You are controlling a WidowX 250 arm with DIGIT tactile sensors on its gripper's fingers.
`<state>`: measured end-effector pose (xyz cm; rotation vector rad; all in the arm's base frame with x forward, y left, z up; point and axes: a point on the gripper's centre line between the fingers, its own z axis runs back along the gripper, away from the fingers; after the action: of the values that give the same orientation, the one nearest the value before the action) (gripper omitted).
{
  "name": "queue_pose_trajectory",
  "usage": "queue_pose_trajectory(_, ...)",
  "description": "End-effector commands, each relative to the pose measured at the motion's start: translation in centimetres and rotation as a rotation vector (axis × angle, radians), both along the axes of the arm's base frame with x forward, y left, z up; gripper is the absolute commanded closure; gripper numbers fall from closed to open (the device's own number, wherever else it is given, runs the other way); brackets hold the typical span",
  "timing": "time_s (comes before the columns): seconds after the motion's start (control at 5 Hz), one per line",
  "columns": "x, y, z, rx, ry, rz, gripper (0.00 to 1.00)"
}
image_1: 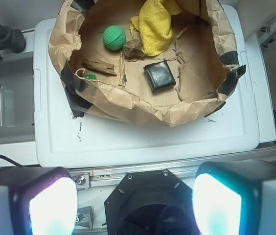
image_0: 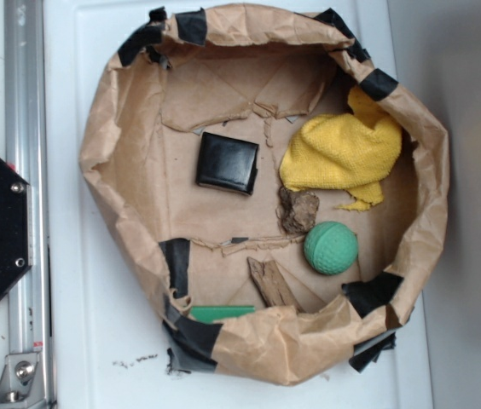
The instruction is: Grab the black box.
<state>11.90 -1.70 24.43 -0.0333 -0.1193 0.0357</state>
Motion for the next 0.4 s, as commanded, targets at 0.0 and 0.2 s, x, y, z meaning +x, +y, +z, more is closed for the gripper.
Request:
queue_pose_trajectory(0.0, 0.0, 0.0, 0.0, 0.000, 0.000, 0.000, 0.00)
queue_pose_trajectory(0.2, 4.8, 2.4, -3.8, 0.120, 0.037, -0.098, 0.00)
